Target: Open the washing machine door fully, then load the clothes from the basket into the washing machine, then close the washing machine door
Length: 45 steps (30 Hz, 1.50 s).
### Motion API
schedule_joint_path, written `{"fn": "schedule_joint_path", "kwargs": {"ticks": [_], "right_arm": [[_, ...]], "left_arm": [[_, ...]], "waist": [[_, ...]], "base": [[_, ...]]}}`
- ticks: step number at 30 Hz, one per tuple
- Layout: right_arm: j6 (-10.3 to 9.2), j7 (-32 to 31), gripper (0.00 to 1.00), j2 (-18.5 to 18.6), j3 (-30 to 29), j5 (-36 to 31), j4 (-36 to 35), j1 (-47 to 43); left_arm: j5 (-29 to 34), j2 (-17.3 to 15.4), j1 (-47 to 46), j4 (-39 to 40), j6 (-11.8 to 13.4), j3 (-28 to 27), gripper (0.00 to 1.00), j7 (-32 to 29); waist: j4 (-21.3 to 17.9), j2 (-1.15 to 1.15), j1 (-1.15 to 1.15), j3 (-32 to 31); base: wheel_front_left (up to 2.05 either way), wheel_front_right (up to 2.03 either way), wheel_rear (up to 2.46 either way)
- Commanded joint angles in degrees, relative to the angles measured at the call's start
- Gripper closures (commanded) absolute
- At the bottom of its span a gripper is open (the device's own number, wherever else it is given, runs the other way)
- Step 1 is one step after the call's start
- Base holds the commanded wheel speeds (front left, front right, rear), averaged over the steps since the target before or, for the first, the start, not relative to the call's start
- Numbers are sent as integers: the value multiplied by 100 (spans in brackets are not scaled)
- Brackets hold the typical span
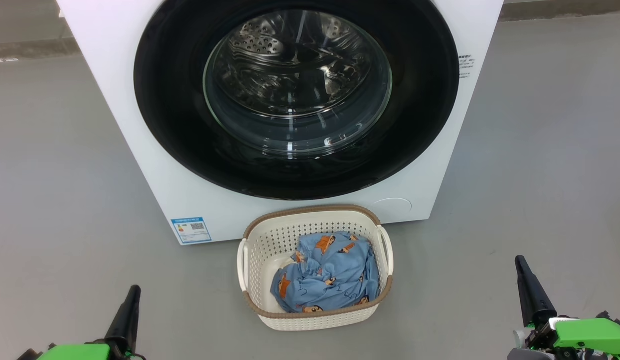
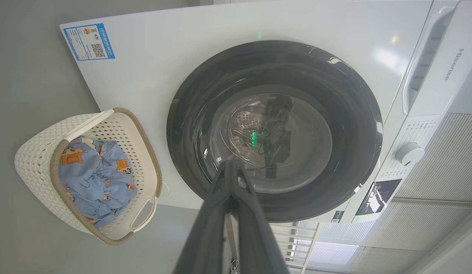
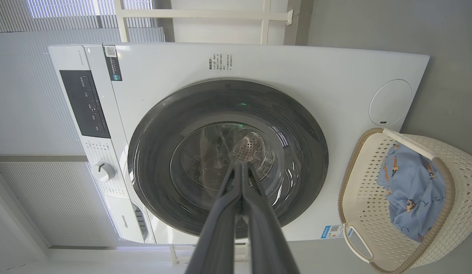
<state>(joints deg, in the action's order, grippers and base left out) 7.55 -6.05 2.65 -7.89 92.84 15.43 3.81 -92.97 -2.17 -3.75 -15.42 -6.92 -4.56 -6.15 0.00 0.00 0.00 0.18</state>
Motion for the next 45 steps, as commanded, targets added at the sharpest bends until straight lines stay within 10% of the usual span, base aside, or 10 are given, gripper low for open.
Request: {"fn": "schedule_joint_path", "kwargs": {"ticks": [1,45], "right_arm": [[-6,-45,100,22,136,-69,-141,238],[-6,-44,100,22,137,-68,-141,237]], "left_arm": [[85,-71,-244,139,-57,-200,100,-38],[82,-71,-244,139,-57,-197,100,-36]], "waist": [[0,0,0,0],[0,0,0,0]], "base": [[0,0,0],[0,0,0]]}}
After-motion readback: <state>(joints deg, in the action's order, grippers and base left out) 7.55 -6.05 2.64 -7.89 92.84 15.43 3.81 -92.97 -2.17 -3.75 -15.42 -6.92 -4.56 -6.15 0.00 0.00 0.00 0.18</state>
